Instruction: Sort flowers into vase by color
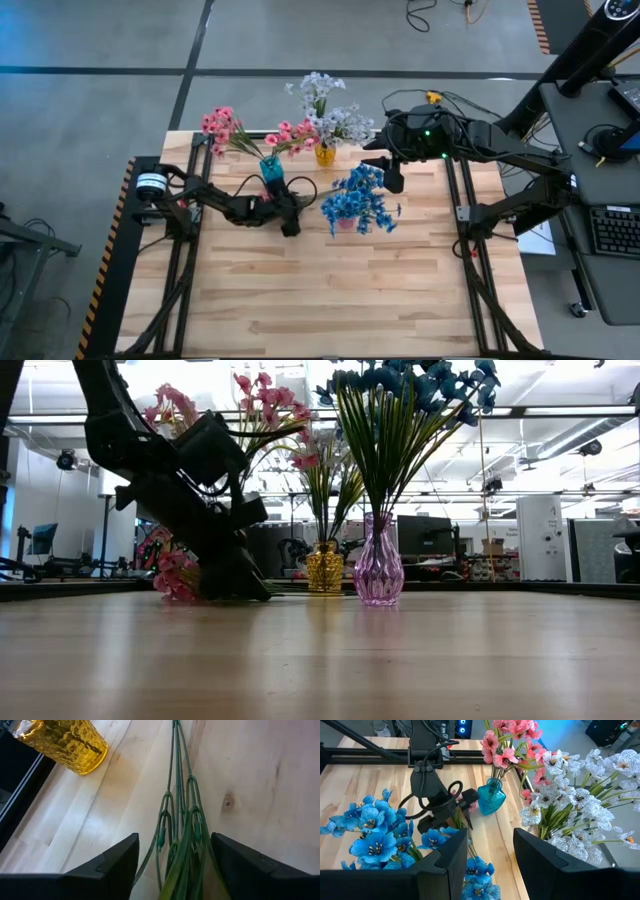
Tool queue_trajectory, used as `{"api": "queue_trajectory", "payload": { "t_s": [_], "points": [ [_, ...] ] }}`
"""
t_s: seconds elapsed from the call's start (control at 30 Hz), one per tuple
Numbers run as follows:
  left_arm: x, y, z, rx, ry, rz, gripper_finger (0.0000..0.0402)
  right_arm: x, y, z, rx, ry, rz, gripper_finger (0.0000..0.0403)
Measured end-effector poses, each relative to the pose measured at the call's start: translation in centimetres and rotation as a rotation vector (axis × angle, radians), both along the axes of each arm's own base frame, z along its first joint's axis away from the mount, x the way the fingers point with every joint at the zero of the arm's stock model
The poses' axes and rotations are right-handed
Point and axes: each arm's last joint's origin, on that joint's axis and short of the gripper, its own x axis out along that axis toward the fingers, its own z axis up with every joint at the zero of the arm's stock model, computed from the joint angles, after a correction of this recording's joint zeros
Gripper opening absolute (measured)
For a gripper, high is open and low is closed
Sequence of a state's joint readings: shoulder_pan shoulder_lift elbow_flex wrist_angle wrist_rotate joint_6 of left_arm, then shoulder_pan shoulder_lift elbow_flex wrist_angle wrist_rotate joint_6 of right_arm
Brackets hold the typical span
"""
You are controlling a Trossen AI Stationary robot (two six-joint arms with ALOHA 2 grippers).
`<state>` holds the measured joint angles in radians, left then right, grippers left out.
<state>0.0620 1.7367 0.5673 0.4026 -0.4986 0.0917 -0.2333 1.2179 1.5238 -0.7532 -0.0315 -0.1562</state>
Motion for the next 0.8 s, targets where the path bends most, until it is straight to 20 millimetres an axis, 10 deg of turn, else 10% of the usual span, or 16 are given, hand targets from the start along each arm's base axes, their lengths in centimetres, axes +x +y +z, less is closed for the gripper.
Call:
{"api": "queue_trajectory", "payload": {
  "t_s": [0.8],
  "points": [
    [-0.17, -0.01, -0.19, -0.014, 0.006, 0.013, 0.0089, -0.01, 0.00, -0.01, 0.022, -0.003, -0.012, 0.0151]
  ]
}}
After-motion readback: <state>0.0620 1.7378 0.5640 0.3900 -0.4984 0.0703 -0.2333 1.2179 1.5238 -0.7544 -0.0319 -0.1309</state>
